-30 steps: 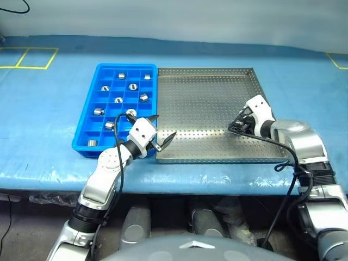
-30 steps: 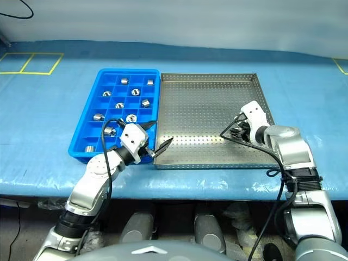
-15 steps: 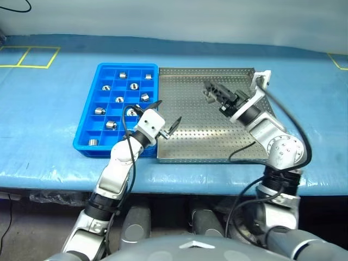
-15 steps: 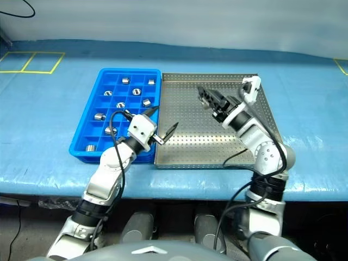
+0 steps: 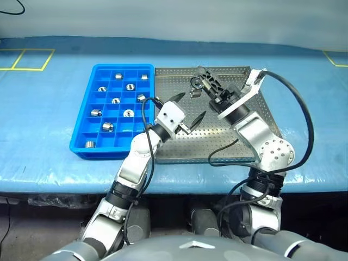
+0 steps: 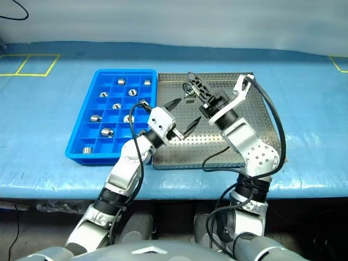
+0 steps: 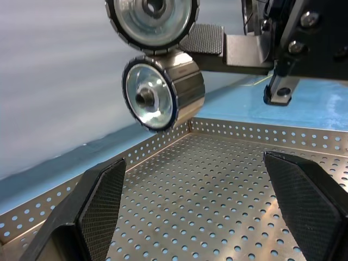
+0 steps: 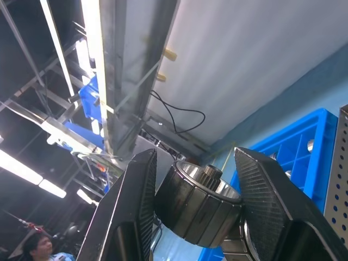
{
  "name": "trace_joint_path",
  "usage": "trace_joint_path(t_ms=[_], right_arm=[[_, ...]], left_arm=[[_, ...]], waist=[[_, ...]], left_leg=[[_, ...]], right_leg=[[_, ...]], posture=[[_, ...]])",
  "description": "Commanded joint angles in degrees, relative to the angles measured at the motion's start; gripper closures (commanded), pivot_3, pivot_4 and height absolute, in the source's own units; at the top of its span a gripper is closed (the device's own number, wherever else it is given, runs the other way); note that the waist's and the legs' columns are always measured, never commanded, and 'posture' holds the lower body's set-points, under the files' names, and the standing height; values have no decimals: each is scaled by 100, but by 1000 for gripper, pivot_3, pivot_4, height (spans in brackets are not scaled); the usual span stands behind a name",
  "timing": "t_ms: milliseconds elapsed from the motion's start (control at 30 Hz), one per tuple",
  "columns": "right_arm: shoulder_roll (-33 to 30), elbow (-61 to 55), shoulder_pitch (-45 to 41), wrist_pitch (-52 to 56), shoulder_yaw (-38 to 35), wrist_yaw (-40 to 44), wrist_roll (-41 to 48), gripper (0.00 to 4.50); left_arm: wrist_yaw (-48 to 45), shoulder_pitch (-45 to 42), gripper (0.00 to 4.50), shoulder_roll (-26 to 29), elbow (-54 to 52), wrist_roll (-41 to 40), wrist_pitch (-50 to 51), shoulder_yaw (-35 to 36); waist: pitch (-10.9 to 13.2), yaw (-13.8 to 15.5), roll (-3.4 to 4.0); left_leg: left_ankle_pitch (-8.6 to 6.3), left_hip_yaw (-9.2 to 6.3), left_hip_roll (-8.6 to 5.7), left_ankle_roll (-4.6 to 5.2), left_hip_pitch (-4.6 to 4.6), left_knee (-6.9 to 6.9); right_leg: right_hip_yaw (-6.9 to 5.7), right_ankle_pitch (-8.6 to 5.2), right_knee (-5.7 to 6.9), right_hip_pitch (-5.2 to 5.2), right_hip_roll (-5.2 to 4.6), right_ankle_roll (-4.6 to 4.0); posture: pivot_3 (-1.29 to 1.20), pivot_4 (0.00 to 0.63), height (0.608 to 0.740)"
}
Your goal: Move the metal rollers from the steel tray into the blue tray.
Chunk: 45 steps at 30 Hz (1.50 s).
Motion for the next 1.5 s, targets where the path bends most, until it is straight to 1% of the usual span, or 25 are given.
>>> trace_joint_path(t_ms=[33,267,533,700,767,833,933,1000,1233,1300,1400,1500], right_arm=[[-20,-199,0,-175,206,10,92,2612],[-83,-166,59,-321,478,59,-10,2612],[-214,-137,149,-335,802,84,-198,2612],[-253,-120,216,-374,881,104,-233,2612],[-268,-93,225,-406,885,86,-231,2612],[-294,-86,235,-430,910,90,-241,2612],[-314,-81,248,-450,930,100,-247,2612],[-288,-60,257,-453,918,94,-205,2612],[-157,29,217,-550,837,49,-157,2612],[-88,41,190,-643,755,50,-103,2612],[140,54,117,-941,481,61,179,2612],[287,29,51,-1190,256,133,466,2612]], left_arm=[[-14,-107,97,-86,-207,-85,27,14],[221,-39,97,-269,-409,-102,317,122],[342,-83,97,-442,-389,-74,283,84],[374,-98,97,-534,-414,-92,202,68],[354,-98,450,-546,-407,-127,199,72],[315,-83,939,-536,-410,-146,209,56],[267,-42,2006,-534,-443,-162,191,41],[233,-16,2610,-538,-474,-181,178,31],[318,76,2620,-574,-491,-183,265,84],[319,132,2620,-639,-506,-294,342,126],[372,278,2620,-906,-550,-705,689,306],[417,317,2620,-868,-565,-781,809,265]], waist=[[0,-7,0],[0,-6,0],[0,-2,0],[0,-5,0],[0,-5,-1],[0,-3,-1],[0,-5,-1],[0,-6,-1],[0,-2,-1],[0,-3,-1],[1,-2,-2],[1,-5,0]], left_leg=[[0,0,0,0,0,0],[0,0,-1,1,-1,2],[0,-1,-1,1,-3,1],[0,-1,-2,1,-4,1],[0,-1,-1,1,-3,1],[0,-1,-1,1,-3,1],[0,-1,-2,1,-5,1],[0,-1,-2,1,-5,1],[0,-1,-2,1,-5,1],[0,-1,-2,1,-5,1],[0,-2,-1,1,-6,1],[-1,-5,-1,2,-8,1]], right_leg=[[0,0,0,0,0,0],[1,0,-1,0,-1,2],[0,-1,-3,-1,-1,1],[1,-1,-4,-1,-1,1],[0,-1,-4,-1,-1,1],[0,-1,-4,-1,-1,0],[1,-1,-6,-1,-1,0],[1,-1,-6,-1,-1,0],[0,-2,-5,-1,-1,-1],[0,-2,-6,-1,-1,-1],[0,-1,-6,-2,-1,1],[-1,-1,-6,-4,0,1]], posture=[[146,150,740],[153,150,740],[152,150,740],[147,150,740],[146,150,740],[146,150,740],[146,150,740],[146,150,740],[154,150,740],[155,150,740],[159,150,740],[160,150,740]])
